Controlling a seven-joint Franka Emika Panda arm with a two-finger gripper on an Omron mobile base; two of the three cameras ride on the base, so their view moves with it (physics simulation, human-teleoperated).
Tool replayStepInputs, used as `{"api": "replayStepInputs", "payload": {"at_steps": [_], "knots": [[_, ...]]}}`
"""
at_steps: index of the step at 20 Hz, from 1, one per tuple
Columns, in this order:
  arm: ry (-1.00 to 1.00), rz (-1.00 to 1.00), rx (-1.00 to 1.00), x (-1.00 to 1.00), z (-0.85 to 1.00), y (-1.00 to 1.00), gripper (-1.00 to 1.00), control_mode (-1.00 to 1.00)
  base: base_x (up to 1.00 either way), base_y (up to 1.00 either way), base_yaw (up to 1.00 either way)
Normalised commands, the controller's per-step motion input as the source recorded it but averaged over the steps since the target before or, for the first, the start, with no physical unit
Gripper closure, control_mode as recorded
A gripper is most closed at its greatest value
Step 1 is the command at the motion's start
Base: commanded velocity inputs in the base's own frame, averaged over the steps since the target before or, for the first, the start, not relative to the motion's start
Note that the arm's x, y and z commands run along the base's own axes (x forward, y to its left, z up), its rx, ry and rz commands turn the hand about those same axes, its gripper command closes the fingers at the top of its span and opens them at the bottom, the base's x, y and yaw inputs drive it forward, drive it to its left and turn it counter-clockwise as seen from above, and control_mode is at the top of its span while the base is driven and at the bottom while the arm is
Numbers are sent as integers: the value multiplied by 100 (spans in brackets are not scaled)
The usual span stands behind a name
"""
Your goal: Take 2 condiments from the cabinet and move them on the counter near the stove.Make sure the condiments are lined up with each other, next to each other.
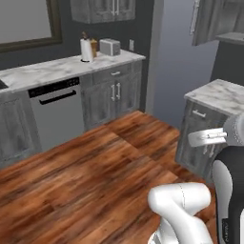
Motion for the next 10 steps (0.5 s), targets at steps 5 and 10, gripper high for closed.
{"api": "replayStepInputs", "payload": {"at_steps": [5,10], "knots": [[0,0,0,0,0,0,-100,100,87,-67,-24],[0,0,0,0,0,0,-100,100,76,-64,-31]]}}
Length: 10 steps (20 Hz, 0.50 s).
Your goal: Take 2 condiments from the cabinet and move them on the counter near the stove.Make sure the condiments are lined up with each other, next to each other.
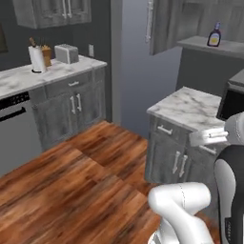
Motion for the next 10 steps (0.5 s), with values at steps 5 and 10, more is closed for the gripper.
{"api": "replayStepInputs", "payload": {"at_steps": [5,10], "knots": [[0,0,0,0,0,0,-100,100,29,-18,-47],[0,0,0,0,0,0,-100,100,28,42,-47]]}}
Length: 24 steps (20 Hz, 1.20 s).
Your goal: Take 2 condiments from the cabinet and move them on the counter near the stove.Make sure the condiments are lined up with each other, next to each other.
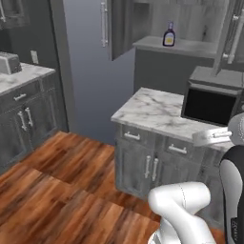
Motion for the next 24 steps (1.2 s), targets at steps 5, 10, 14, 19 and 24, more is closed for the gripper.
{"api": "replayStepInputs", "payload": {"at_steps": [5,10,14,19,24], "knots": [[0,0,0,0,0,0,-100,100,25,72,-46],[0,0,0,0,0,0,-100,100,70,76,-39],[0,0,0,0,0,0,-100,100,40,48,-42],[0,0,0,0,0,0,-100,100,7,11,-52],[0,0,0,0,0,0,-100,100,33,19,-40]]}}
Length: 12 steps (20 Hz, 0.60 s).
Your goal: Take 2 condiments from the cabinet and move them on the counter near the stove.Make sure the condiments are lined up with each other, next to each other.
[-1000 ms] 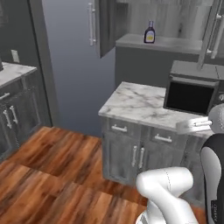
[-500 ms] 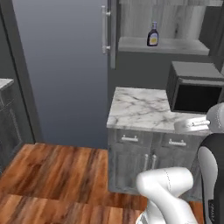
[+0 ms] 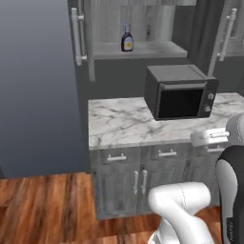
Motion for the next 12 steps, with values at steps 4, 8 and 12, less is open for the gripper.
{"api": "replayStepInputs", "payload": {"at_steps": [4,8,12], "knots": [[0,0,0,0,0,0,-100,100,40,35,-32],[0,0,0,0,0,0,-100,100,39,47,-8],[0,0,0,0,0,0,-100,100,58,28,0]]}}
